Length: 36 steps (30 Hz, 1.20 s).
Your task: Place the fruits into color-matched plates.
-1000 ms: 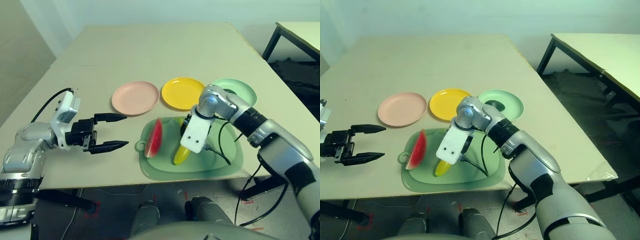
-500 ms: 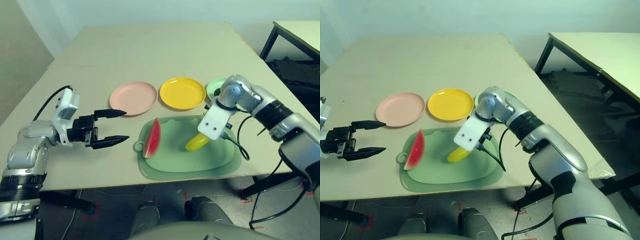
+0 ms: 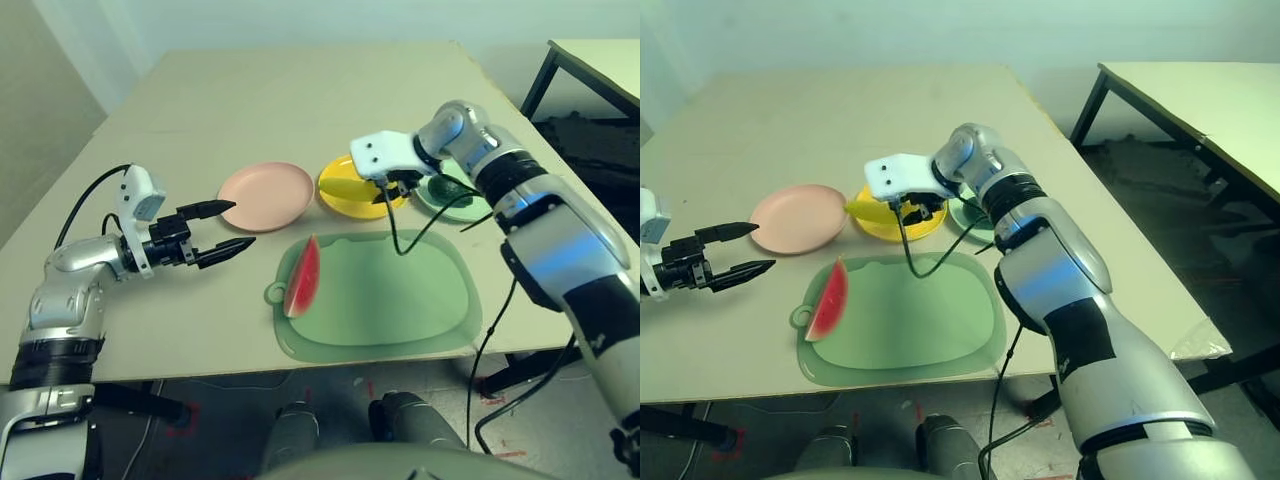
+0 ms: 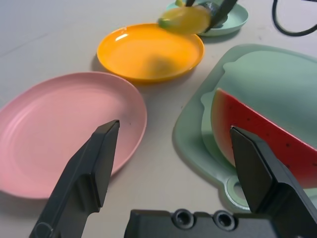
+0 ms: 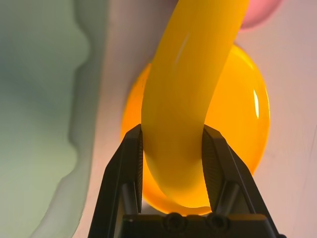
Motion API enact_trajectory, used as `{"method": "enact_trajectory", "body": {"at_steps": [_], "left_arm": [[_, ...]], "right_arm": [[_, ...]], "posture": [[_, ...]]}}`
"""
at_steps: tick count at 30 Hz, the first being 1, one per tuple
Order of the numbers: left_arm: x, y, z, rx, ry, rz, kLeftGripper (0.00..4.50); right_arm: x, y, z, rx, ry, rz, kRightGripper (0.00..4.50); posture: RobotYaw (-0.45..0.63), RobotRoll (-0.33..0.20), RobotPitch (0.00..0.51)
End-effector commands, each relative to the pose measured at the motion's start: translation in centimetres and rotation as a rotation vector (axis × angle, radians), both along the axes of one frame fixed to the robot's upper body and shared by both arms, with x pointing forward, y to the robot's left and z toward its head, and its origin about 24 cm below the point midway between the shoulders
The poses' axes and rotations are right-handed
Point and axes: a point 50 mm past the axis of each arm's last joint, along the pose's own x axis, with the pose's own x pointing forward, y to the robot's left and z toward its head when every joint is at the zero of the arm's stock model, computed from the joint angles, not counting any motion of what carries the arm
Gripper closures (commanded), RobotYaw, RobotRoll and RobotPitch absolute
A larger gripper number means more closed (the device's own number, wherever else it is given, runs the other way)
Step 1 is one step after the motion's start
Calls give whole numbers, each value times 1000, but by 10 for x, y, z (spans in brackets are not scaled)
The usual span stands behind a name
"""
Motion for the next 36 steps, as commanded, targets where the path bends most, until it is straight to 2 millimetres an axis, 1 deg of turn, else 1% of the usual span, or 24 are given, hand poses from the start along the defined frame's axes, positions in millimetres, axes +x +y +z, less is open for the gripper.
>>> {"method": "enact_trajectory", "body": {"at_steps": [1,5,11,13,16,27,29,30,31,35,36], "left_arm": [[-3,-1,-1,15,11,3,0],[-8,-1,0,14,10,10,0],[-12,-2,-1,16,20,16,0],[-15,-3,-2,16,26,14,0],[-16,-5,-3,20,37,7,0],[-18,-3,-2,27,39,8,0],[-18,-2,-2,28,41,12,0],[-18,-2,-2,29,42,13,0],[-18,-2,-2,28,42,14,0],[-17,-2,-3,28,44,13,0],[-16,-2,-3,27,45,12,0]], "right_arm": [[5,-1,-3,-4,-48,-79,2818],[6,-7,-13,-24,-54,-122,2818],[8,-15,-20,-62,-73,-156,2818],[8,-15,-22,-60,-70,-159,2818],[7,-13,-25,-55,-64,-162,2818],[7,-10,-31,-50,-84,-175,2818],[7,-9,-31,-41,-93,-173,2080],[7,-9,-31,-38,-94,-172,1892],[7,-9,-30,-37,-96,-170,1559],[8,-7,-22,-24,-108,-146,30],[8,-7,-19,-20,-115,-136,30]], "posture": [[-6,0,77],[12,0,84],[19,0,107],[23,0,123],[24,0,130],[35,0,135],[32,0,134],[32,0,134],[32,0,134],[20,0,131],[16,0,129]]}}
